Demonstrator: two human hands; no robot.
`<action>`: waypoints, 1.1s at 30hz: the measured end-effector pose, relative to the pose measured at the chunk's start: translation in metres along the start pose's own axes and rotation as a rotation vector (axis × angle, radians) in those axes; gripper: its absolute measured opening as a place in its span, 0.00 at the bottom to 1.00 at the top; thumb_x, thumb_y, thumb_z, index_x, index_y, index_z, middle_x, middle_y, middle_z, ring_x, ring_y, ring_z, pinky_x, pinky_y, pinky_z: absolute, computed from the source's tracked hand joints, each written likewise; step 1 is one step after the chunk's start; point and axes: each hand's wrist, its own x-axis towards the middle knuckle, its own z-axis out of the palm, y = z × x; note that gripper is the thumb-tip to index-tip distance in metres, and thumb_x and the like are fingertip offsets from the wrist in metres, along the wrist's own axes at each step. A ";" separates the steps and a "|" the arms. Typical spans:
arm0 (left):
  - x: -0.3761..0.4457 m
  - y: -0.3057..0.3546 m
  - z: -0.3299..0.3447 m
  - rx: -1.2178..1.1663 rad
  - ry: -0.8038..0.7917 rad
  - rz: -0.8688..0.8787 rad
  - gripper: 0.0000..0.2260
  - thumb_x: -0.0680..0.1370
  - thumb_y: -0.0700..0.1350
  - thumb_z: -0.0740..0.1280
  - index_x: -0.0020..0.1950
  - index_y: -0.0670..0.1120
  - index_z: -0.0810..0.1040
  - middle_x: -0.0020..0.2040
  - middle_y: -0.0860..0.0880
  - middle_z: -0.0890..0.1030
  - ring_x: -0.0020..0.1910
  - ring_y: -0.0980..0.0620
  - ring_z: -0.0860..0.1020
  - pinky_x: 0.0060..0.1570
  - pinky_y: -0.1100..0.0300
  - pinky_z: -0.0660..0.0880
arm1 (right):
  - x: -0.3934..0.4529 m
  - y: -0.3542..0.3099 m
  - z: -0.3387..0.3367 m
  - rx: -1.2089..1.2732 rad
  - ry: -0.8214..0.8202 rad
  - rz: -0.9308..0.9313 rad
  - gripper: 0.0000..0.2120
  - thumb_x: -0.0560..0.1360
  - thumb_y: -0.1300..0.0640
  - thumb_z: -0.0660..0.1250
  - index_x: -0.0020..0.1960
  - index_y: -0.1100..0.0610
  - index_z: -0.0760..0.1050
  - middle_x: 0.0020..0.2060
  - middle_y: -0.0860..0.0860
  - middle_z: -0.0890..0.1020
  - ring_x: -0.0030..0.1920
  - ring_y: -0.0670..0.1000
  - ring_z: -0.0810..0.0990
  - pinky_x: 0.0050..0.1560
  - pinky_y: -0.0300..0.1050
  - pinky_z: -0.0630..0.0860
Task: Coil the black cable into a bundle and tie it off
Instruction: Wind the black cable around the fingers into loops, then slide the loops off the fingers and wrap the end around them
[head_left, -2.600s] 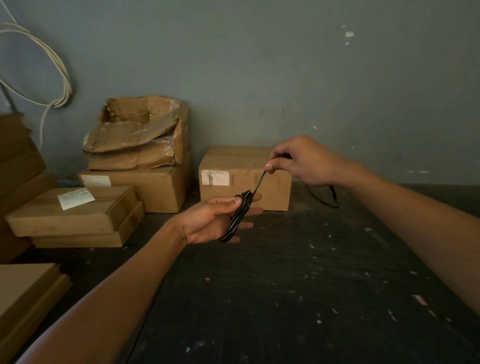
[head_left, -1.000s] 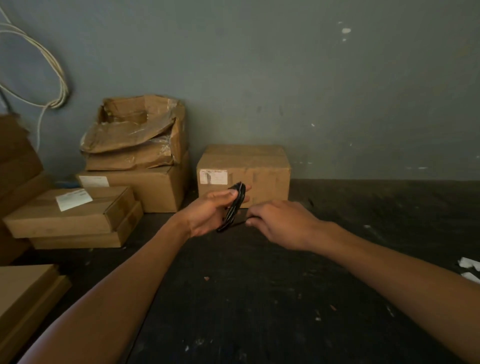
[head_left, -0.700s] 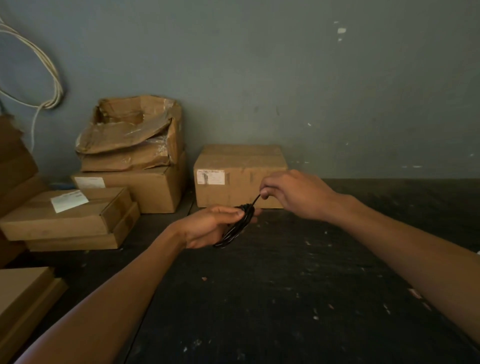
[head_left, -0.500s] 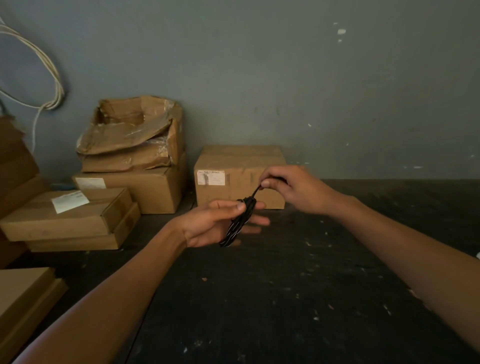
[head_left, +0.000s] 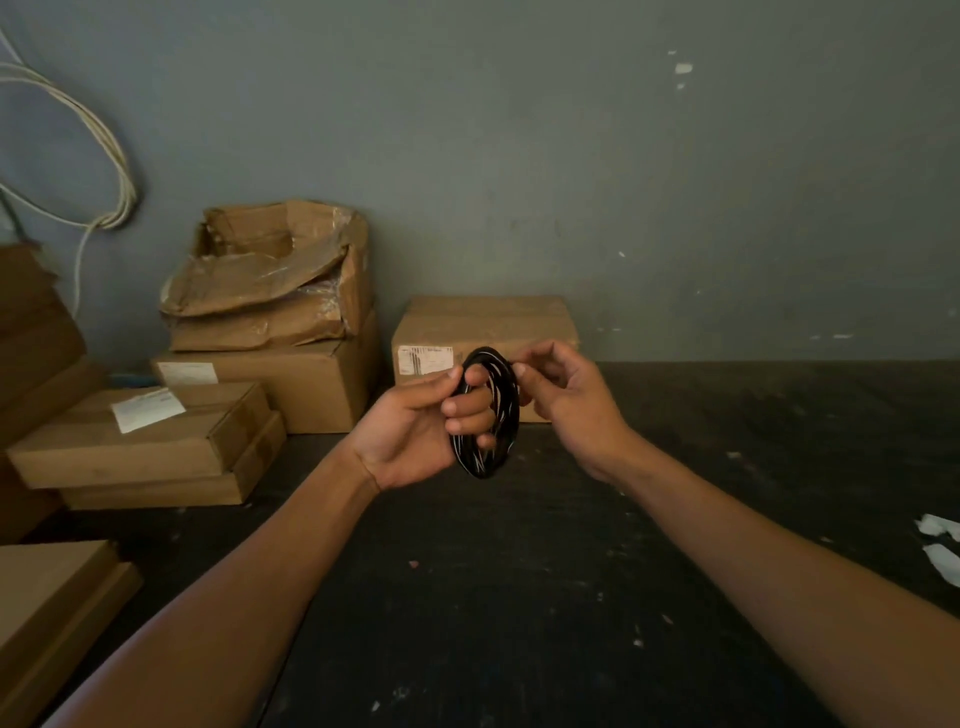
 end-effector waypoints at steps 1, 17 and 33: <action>0.001 0.000 0.000 -0.022 0.001 0.006 0.10 0.82 0.44 0.52 0.49 0.45 0.71 0.34 0.52 0.60 0.33 0.54 0.59 0.45 0.56 0.66 | -0.002 0.002 0.004 0.034 0.022 0.005 0.08 0.79 0.64 0.63 0.47 0.51 0.75 0.43 0.49 0.80 0.38 0.39 0.77 0.37 0.31 0.72; 0.008 -0.026 -0.002 -0.070 0.281 0.137 0.15 0.80 0.53 0.56 0.38 0.46 0.70 0.33 0.49 0.65 0.35 0.50 0.68 0.48 0.54 0.66 | -0.023 0.024 0.017 -0.064 0.174 -0.010 0.09 0.81 0.63 0.59 0.58 0.54 0.74 0.47 0.46 0.79 0.46 0.34 0.78 0.46 0.31 0.74; 0.013 -0.053 0.012 1.042 0.611 -0.001 0.20 0.83 0.56 0.52 0.57 0.46 0.79 0.46 0.48 0.82 0.45 0.53 0.80 0.50 0.57 0.76 | -0.027 0.025 -0.027 -0.833 -0.167 -0.177 0.05 0.82 0.60 0.58 0.55 0.52 0.65 0.49 0.53 0.76 0.49 0.48 0.74 0.48 0.43 0.73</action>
